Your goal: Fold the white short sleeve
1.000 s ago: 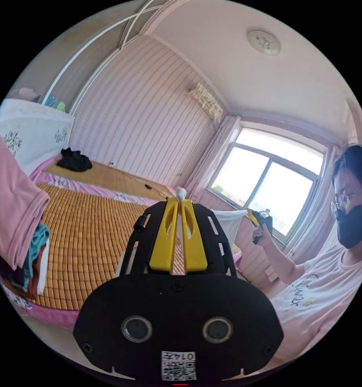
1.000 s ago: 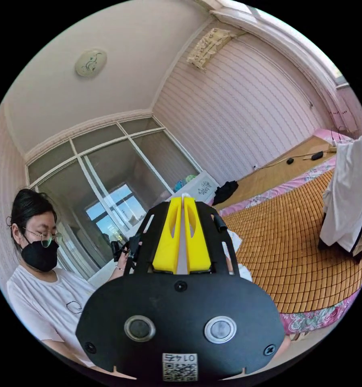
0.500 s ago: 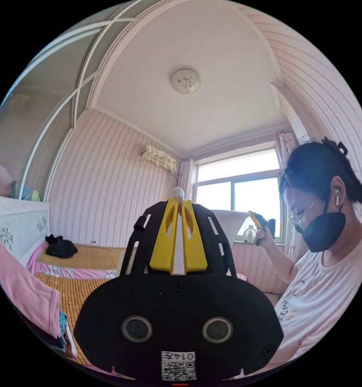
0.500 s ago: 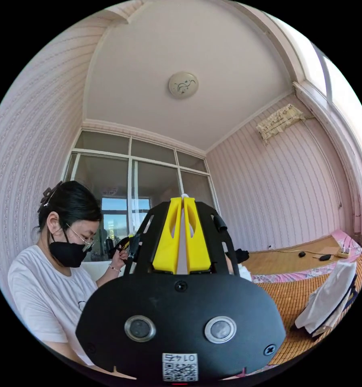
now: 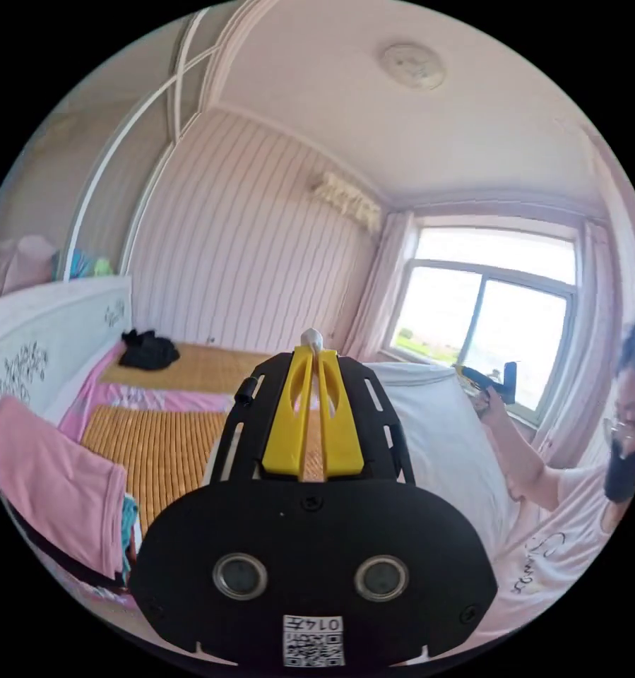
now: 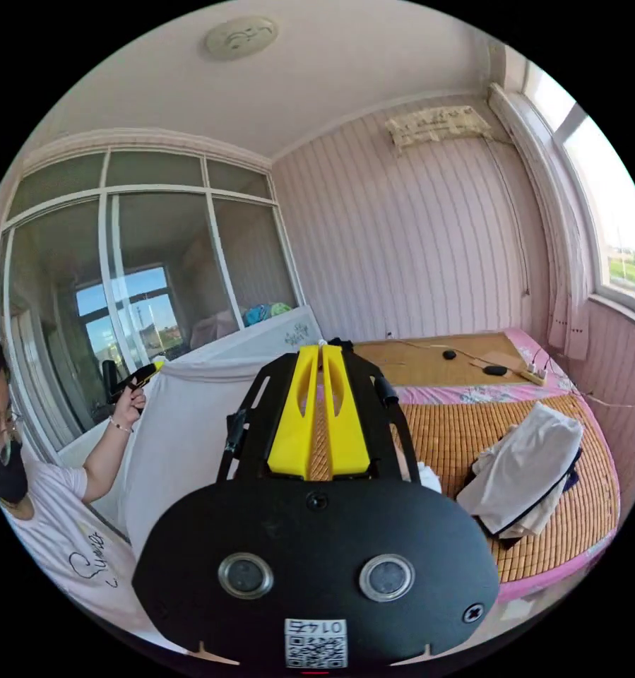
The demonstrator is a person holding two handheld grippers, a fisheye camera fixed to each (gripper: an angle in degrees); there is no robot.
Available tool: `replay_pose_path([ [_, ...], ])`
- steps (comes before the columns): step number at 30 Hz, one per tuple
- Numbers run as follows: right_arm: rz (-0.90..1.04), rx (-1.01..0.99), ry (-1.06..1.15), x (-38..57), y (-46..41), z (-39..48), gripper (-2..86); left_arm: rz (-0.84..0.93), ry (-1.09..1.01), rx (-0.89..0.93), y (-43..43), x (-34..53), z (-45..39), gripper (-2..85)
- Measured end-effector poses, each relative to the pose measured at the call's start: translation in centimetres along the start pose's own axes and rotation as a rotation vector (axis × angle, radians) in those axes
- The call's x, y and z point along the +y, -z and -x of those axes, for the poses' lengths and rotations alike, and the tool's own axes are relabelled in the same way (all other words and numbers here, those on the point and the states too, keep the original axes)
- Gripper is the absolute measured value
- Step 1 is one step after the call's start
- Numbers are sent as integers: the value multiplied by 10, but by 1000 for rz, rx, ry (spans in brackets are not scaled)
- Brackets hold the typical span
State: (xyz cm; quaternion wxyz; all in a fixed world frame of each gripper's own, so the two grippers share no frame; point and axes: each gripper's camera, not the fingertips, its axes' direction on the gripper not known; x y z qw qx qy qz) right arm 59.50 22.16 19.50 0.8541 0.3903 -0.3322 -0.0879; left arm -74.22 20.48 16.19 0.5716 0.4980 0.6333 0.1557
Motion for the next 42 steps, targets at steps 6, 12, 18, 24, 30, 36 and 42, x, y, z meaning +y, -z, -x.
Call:
replay_pose_path([
  [6,-63,63,-105,-39,-52,-24,0,68,161,-41,-77,-14,31,-10],
  [12,-450,-61,14,-127,-2,5,0,-240,-83,91,-41,-100,-11,-10],
  [18,-350,-50,86,-73,-38,-13,1,-100,-170,10,-79,-62,8,-10],
  [24,20,-66,-142,51,-131,-79,2,260,19,-53,-158,51,79,-10],
  [30,441,40,-343,141,-220,-116,2,591,185,-123,-230,153,136,-10],
  [36,604,101,-413,160,-257,-121,1,832,216,-146,-275,203,162,-10],
  [42,816,140,-246,155,-285,-100,1,932,163,-115,-296,208,171,-9],
])
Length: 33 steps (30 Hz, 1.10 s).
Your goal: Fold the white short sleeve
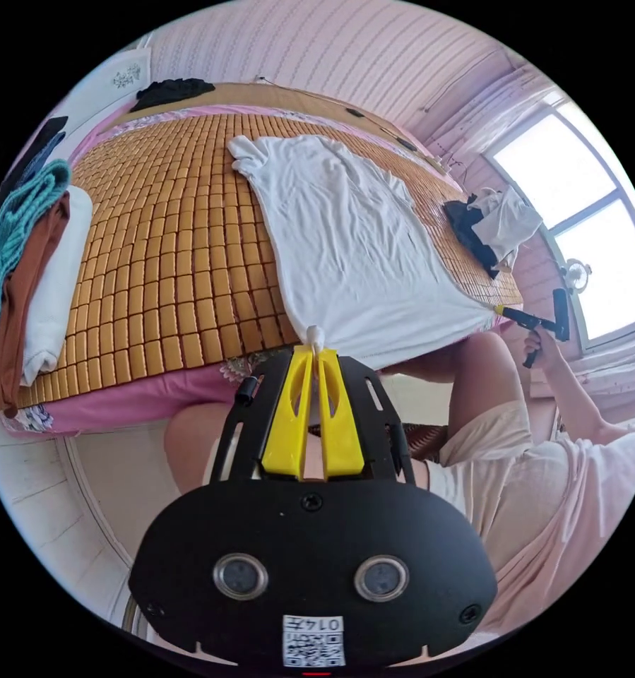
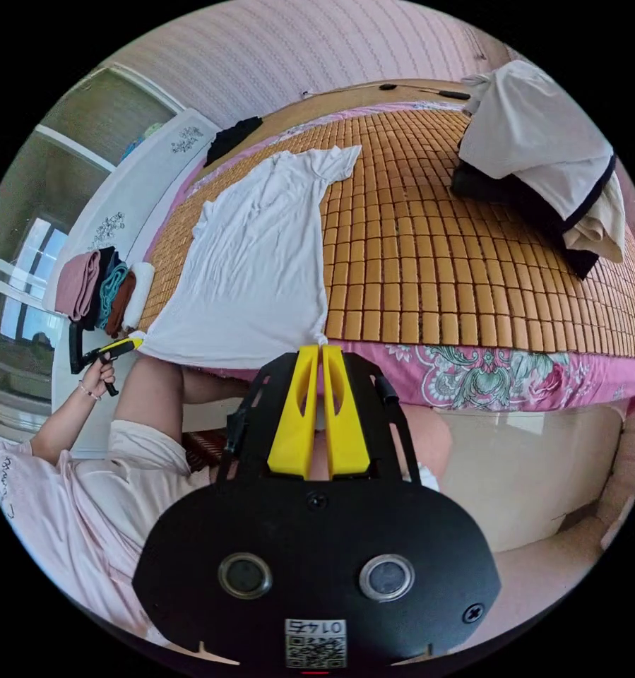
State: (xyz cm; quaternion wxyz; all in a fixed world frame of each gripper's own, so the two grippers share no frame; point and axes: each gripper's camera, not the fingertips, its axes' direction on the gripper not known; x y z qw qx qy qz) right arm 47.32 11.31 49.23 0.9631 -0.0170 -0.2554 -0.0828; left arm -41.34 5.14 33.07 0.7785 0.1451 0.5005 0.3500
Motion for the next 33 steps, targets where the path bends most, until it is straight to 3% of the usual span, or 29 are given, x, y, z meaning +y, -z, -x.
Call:
replay_pose_path([
  [8,106,83,71,-26,-16,31,10,70,-7,-18,-12,-20,12,38],
  [15,65,100,6,-67,-11,42,56,-1,-43,-100,8,-41,20,58],
  [22,26,123,27,-120,-14,66,62,-89,-36,-34,7,-79,29,52],
  [28,25,230,167,-205,-29,86,53,-127,-25,2,-15,-152,50,42],
  [33,-73,402,304,-334,-57,95,-3,-157,-46,-8,-44,-281,72,31],
])
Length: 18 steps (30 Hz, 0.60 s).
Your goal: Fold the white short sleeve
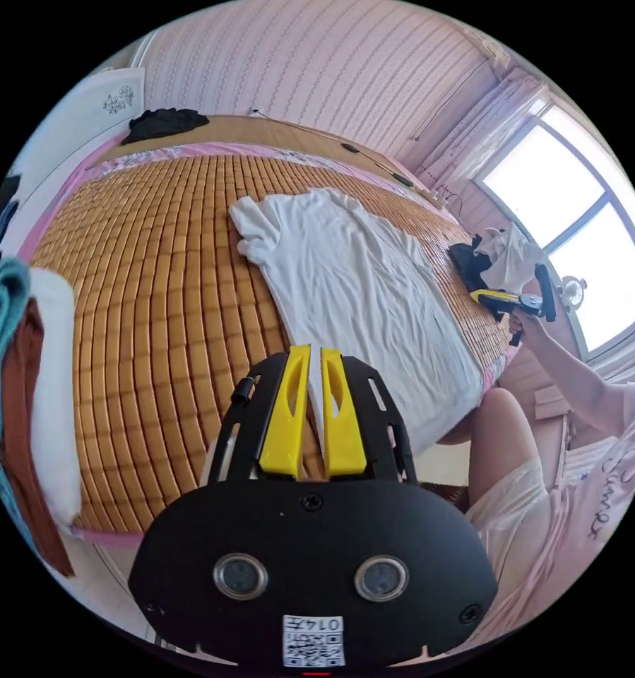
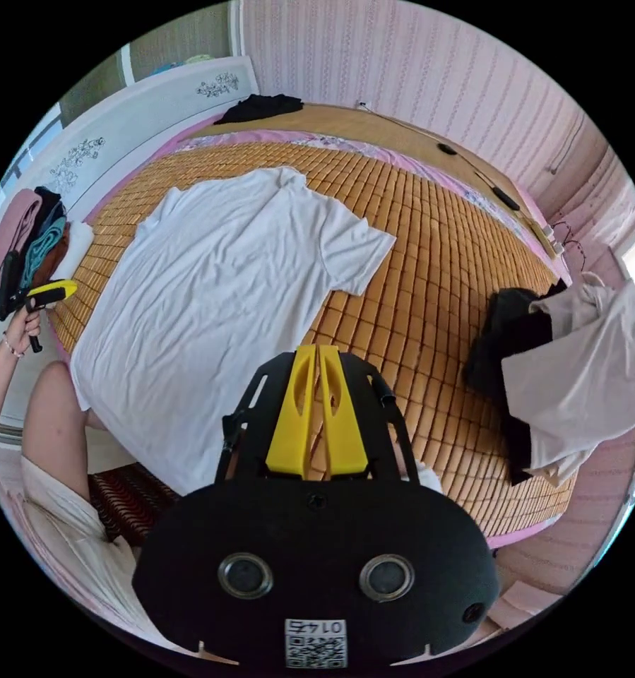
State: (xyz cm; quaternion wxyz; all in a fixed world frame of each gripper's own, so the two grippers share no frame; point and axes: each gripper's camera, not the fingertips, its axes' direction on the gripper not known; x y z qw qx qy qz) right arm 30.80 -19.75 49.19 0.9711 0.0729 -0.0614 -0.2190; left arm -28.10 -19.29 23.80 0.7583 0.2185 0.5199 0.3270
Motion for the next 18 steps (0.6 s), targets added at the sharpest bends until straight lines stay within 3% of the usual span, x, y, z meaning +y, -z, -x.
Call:
replay_pose_path([
  [4,-7,45,-8,-88,-42,-21,-8,-38,-10,-78,-37,-104,19,28],
  [8,85,12,-161,-130,-96,-51,-9,-27,39,-205,-84,-189,41,34],
  [11,-10,-15,-240,-123,-90,-69,-9,65,84,-195,-115,-214,56,25],
  [15,69,93,-326,-115,-82,-90,-9,71,164,-214,-114,-228,62,-1],
  [18,102,54,-366,-111,-79,-103,-9,75,196,-255,-114,-235,63,-7],
])
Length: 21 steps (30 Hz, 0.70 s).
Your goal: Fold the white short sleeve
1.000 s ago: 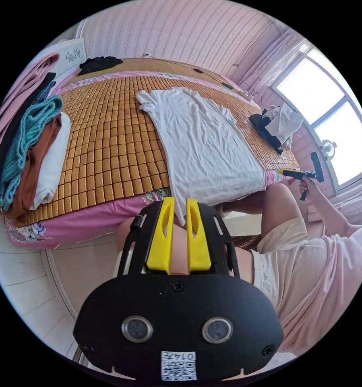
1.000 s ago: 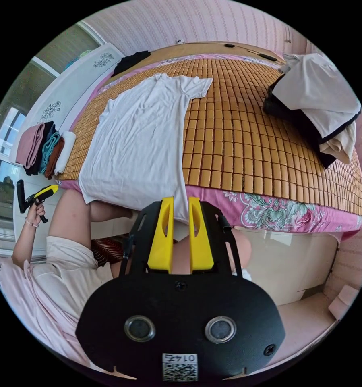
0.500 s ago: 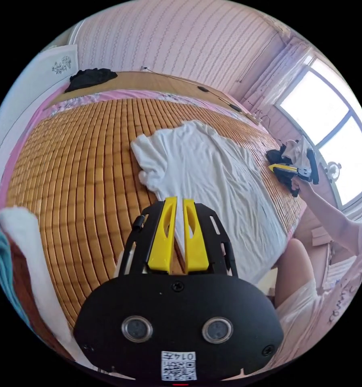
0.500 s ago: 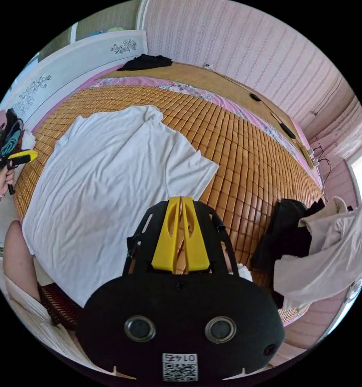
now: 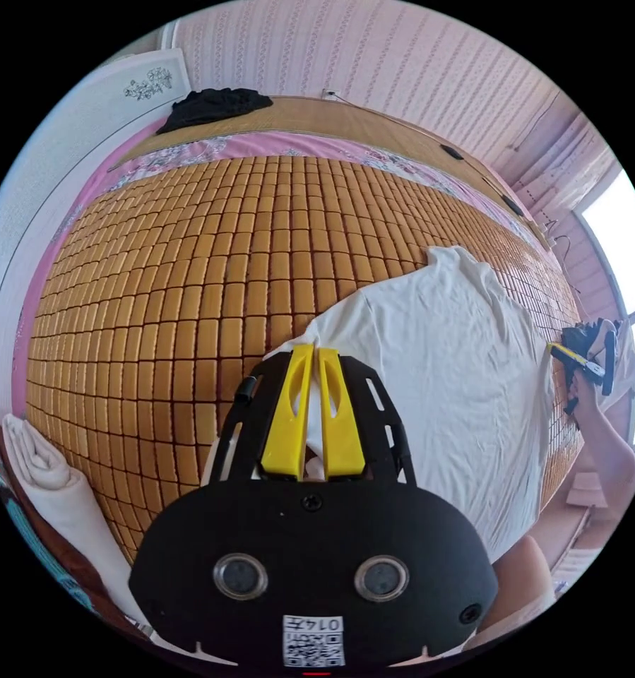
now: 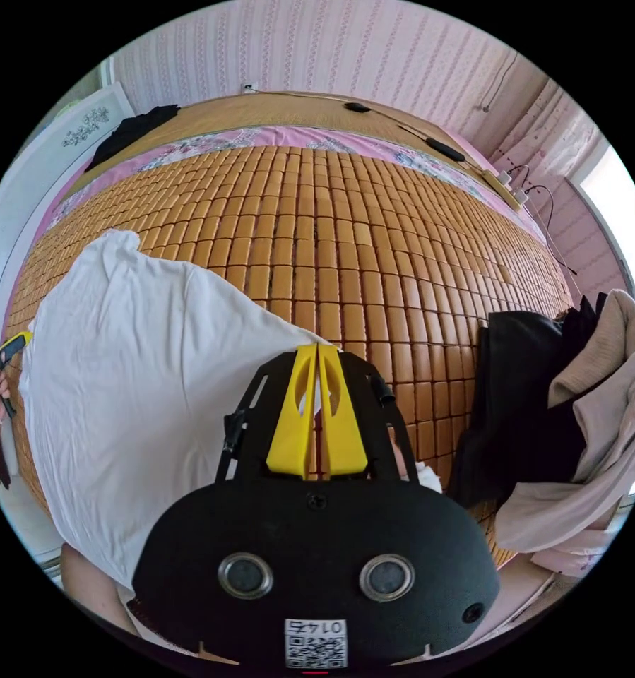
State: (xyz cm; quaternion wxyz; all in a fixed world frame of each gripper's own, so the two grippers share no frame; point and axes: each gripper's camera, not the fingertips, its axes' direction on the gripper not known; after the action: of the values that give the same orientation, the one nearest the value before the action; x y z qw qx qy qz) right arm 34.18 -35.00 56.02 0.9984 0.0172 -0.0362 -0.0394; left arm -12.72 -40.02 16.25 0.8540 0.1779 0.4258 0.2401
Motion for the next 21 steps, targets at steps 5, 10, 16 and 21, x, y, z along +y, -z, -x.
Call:
replay_pose_path([
  [5,24,-8,0,-4,5,-7,-9,12,38,-15,-3,-18,-5,-7],
  [10,-75,-54,-49,13,35,-27,-9,-1,106,7,10,-36,-17,-5],
  [16,-21,-159,-8,55,50,-30,-9,-6,-267,69,25,-67,-122,-3],
  [21,-78,-202,-150,68,59,-60,-4,30,-560,256,-4,-93,-247,9],
])
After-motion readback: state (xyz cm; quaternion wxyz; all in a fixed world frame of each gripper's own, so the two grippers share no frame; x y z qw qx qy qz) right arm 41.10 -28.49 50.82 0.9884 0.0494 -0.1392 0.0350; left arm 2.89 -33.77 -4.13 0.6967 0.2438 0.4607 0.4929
